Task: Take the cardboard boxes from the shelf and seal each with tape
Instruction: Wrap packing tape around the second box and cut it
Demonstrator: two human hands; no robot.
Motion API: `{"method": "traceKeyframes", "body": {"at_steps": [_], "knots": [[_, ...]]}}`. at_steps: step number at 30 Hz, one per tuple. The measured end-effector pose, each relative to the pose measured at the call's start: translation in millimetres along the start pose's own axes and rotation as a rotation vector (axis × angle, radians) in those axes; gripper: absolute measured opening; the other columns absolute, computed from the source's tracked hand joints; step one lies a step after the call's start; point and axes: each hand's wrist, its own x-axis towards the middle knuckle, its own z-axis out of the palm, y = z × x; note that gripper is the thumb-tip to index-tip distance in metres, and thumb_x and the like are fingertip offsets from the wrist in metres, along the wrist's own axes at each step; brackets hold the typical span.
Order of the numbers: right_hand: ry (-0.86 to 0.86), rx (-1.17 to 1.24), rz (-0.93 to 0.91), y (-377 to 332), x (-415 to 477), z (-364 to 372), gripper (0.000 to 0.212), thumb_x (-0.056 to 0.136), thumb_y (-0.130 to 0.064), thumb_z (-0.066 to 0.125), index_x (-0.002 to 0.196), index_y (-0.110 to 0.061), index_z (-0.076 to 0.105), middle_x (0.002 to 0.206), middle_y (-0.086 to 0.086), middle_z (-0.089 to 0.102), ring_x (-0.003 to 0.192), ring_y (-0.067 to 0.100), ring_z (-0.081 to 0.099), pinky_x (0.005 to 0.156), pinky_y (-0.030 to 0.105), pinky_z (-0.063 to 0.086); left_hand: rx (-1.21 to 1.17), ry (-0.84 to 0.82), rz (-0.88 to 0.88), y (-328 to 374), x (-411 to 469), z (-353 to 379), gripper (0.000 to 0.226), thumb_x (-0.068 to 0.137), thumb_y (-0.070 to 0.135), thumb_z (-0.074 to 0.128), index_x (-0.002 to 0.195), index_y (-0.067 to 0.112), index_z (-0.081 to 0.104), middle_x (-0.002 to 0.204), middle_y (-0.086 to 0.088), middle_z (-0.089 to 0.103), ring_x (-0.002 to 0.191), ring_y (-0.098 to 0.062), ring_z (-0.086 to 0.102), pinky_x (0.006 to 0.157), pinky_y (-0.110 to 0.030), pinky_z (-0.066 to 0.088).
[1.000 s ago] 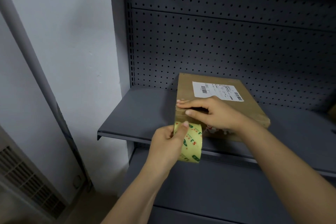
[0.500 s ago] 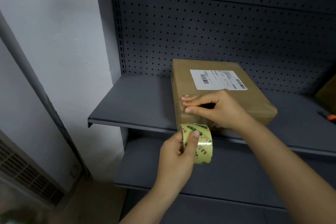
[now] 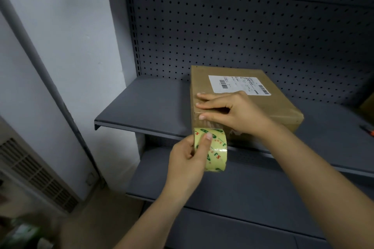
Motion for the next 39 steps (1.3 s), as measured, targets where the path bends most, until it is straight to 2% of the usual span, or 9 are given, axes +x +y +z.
{"method": "traceKeyframes", "body": {"at_steps": [9,12,18,21,23,29,33,36,39], "knots": [[-0.05,0.041,-0.053,16.5,7.9,-1.8,0.037,0.08,-0.032,0.077,0.114,-0.018,0.072,0.121,-0.003,0.068,0.117,-0.006,0.056,0.107,0.02,0.042,0.018,0.153,-0.144,-2.0,2.5,12.1,0.033,0.093,0.039,0.062,0.083,0.01,0.074,0.078,-0.008,0.075,0.073,-0.019,0.073,0.061,-0.029,0.055],[-0.049,0.056,-0.068,17.7,8.4,-2.3,0.036,0.081,-0.032,0.077,0.114,-0.018,0.072,0.121,-0.003,0.068,0.117,-0.005,0.057,0.108,0.022,0.042,0.024,0.212,-0.199,-8.9,0.2,16.7,0.033,0.093,0.04,0.062,0.081,0.012,0.075,0.07,-0.002,0.074,0.064,-0.013,0.071,0.054,-0.024,0.05],[-0.003,0.044,-0.093,19.1,9.2,-0.6,0.031,0.085,-0.037,0.072,0.112,-0.022,0.073,0.122,-0.004,0.068,0.119,-0.001,0.058,0.107,0.03,0.045,0.011,0.292,-0.187,-11.5,-1.2,25.8,0.031,0.092,0.042,0.063,0.084,0.013,0.074,0.069,-0.001,0.072,0.065,-0.014,0.07,0.06,-0.03,0.052],[0.07,-0.134,-0.224,17.3,6.4,3.2,0.032,0.088,-0.042,0.064,0.108,-0.02,0.076,0.119,-0.001,0.07,0.115,0.014,0.061,0.099,0.033,0.048,0.059,0.324,-0.086,-9.5,-5.6,25.4,0.057,0.092,0.054,0.059,0.079,-0.001,0.065,0.062,-0.01,0.06,0.059,-0.021,0.058,0.058,-0.034,0.043],[0.106,-0.183,-0.252,17.0,4.4,7.1,0.028,0.089,-0.036,0.067,0.108,-0.017,0.076,0.115,0.001,0.072,0.107,0.019,0.064,0.093,0.036,0.052,0.086,0.317,-0.03,-8.8,-8.8,21.4,0.069,0.093,0.059,0.053,0.078,-0.009,0.055,0.062,-0.011,0.05,0.057,-0.021,0.048,0.057,-0.035,0.037],[0.209,-0.163,-0.18,5.6,-8.3,18.8,0.025,0.086,-0.023,0.071,0.107,-0.011,0.075,0.11,0.004,0.073,0.109,0.016,0.067,0.097,0.039,0.053,0.152,0.262,0.012,-15.6,-11.0,11.8,0.057,0.095,0.047,0.056,0.081,-0.008,0.056,0.063,-0.018,0.053,0.057,-0.017,0.053,0.054,-0.029,0.041],[0.266,-0.233,-0.113,-3.1,-15.1,24.7,0.026,0.088,-0.032,0.065,0.104,-0.015,0.077,0.108,0.001,0.074,0.106,0.015,0.068,0.09,0.039,0.057,0.1,0.225,0.017,-22.8,-8.1,6.6,0.051,0.096,0.044,0.057,0.083,-0.005,0.058,0.075,-0.026,0.06,0.064,-0.03,0.059,0.059,-0.038,0.048],[0.289,-0.228,-0.085,-4.9,-13.8,23.6,0.026,0.087,-0.032,0.066,0.104,-0.015,0.077,0.107,0.0,0.074,0.105,0.014,0.069,0.091,0.038,0.056,0.094,0.216,0.003,-23.7,-1.5,3.5,0.045,0.096,0.041,0.057,0.079,-0.001,0.06,0.075,-0.021,0.064,0.064,-0.018,0.061,0.058,-0.03,0.048],[0.315,-0.205,-0.084,-3.3,-14.4,22.6,0.027,0.084,-0.03,0.071,0.103,-0.012,0.077,0.106,0.001,0.074,0.105,0.011,0.068,0.095,0.033,0.054,0.12,0.168,0.006,-23.6,3.4,0.7,0.045,0.096,0.042,0.056,0.078,0.001,0.062,0.072,-0.016,0.066,0.064,-0.018,0.064,0.059,-0.03,0.049]]}}
